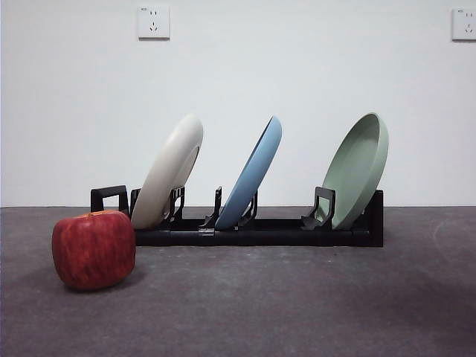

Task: Take the yellow plate from the plate rack,put the plate on the table,take the apple from the table,put the apple in the plate

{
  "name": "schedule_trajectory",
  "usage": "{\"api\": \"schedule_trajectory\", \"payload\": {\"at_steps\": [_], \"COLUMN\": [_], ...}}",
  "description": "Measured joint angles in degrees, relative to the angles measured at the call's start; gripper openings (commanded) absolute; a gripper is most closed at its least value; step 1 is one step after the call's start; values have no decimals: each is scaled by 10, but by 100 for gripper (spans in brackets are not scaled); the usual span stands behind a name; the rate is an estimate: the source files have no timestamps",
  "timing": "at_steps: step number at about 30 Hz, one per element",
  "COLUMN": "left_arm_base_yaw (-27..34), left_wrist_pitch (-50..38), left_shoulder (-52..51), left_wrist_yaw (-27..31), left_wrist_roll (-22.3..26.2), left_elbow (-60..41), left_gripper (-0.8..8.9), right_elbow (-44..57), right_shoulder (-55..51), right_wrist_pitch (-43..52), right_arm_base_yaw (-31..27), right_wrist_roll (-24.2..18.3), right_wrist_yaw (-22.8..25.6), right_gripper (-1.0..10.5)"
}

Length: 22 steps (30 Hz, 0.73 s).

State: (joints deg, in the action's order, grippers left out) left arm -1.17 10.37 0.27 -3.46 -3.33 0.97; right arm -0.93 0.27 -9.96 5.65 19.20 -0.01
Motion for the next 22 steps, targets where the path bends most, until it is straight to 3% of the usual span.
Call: {"api": "schedule_trajectory", "payload": {"at_steps": [7,13,22], "left_arm_base_yaw": [0,0,0], "left_wrist_pitch": [-14,-5,-4], "left_shoulder": [0,8,97], "left_wrist_yaw": [-52,-61,-76], "left_wrist_roll": [-87,-163,-188], "left_elbow": [0,7,103], "left_gripper": [-7,-7,-7], "right_elbow": [0,-18,-121], "right_shoulder": [0,18,127], "right_wrist_pitch": [0,-8,-14], "right_arm_base_yaw": [0,0,0], "right_wrist_roll": [57,81,84], "right_wrist_yaw": [0,0,-56], "right_gripper": [-6,-11,-10]}}
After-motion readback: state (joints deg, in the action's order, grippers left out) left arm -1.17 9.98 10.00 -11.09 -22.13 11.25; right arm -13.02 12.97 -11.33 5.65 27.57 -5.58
